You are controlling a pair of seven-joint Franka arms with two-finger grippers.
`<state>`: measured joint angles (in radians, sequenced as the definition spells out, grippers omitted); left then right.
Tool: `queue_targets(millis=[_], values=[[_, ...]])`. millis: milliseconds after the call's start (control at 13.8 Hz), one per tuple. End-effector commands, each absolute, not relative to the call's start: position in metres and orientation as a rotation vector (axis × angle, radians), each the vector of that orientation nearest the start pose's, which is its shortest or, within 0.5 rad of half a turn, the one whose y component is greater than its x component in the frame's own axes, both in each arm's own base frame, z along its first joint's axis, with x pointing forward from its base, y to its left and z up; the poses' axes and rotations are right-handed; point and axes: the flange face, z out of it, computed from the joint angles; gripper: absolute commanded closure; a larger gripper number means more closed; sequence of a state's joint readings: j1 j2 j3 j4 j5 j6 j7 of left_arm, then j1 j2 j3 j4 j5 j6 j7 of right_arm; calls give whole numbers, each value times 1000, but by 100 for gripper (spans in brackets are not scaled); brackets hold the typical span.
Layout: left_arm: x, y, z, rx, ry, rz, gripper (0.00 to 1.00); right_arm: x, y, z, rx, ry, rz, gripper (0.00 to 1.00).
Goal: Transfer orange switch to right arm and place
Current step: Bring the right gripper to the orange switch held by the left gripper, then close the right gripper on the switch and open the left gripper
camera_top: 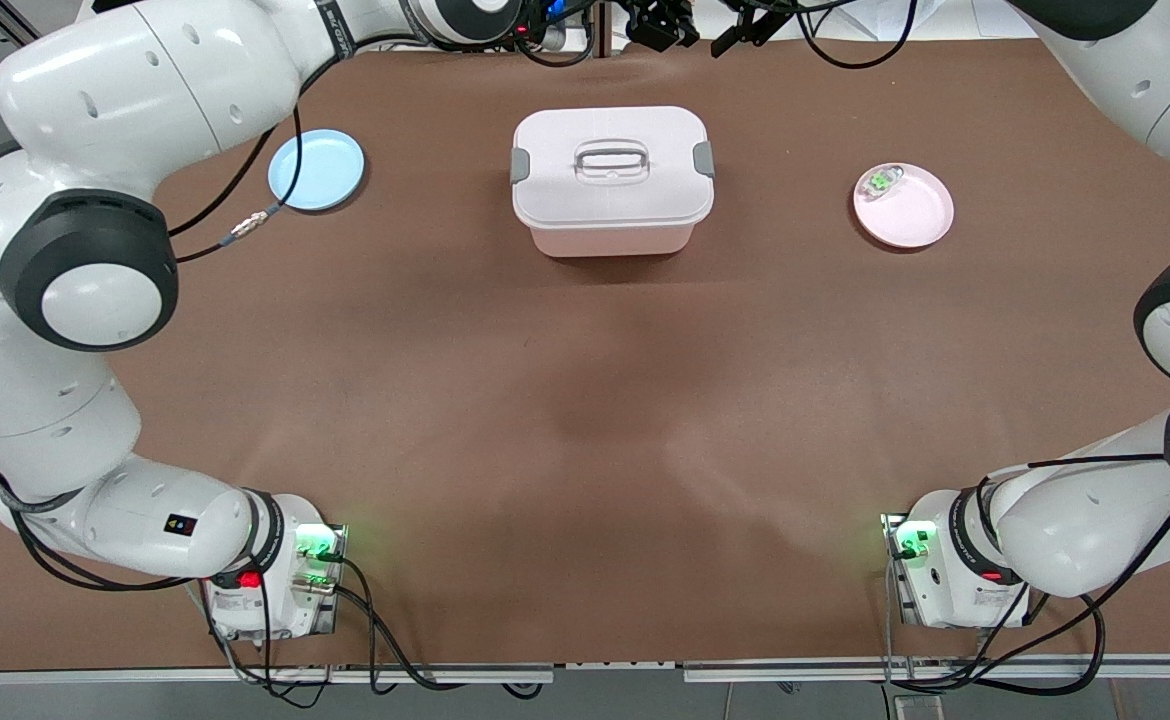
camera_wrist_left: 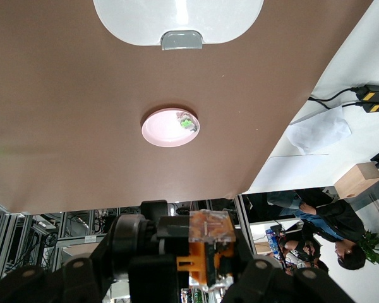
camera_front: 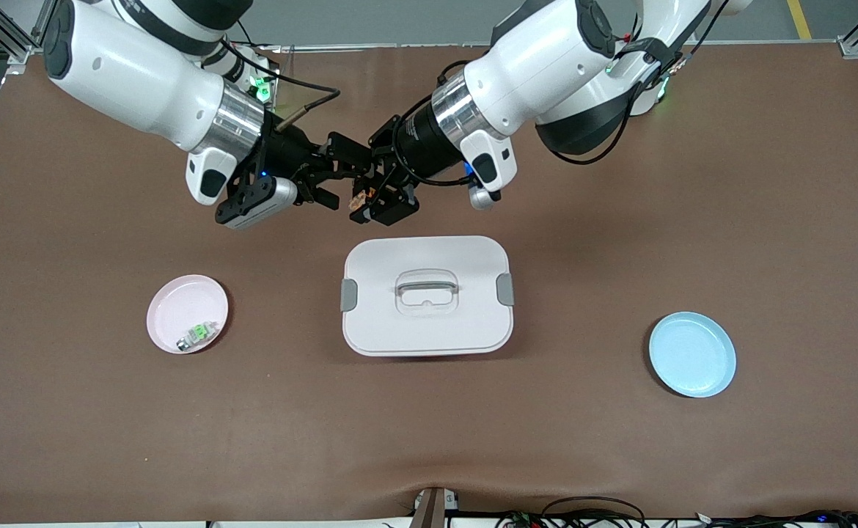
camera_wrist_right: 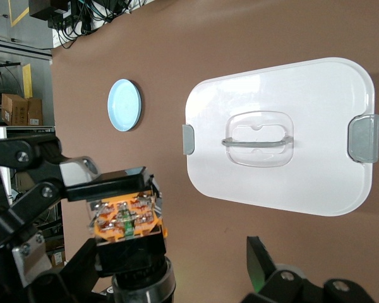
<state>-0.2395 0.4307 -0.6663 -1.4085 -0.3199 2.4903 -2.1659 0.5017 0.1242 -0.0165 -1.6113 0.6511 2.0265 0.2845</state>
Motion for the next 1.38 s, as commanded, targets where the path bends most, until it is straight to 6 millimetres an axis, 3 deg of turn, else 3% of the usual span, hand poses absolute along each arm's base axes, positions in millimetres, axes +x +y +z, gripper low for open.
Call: queue_targets(millis=[0, 436, 872, 944, 1089, 1307], values=[[516, -497, 589, 1624, 1669, -589, 76, 537, 321, 595, -2455, 25, -46, 0], [513, -498, 591, 1634, 1662, -579, 76, 542, 321, 602, -2444, 20, -75, 0], [513, -498, 588, 1638, 1665, -574, 76, 548, 328, 599, -2439, 20, -105, 45], [513, -498, 588, 1640, 1665, -574, 76, 548, 329, 598, -2438, 22, -106, 59], [513, -498, 589, 1640, 1664, -573, 75, 548, 331, 597, -2438, 36, -96, 98], [512, -498, 590, 1646, 1659, -561, 71, 545, 334, 595, -2443, 41, -76, 100]])
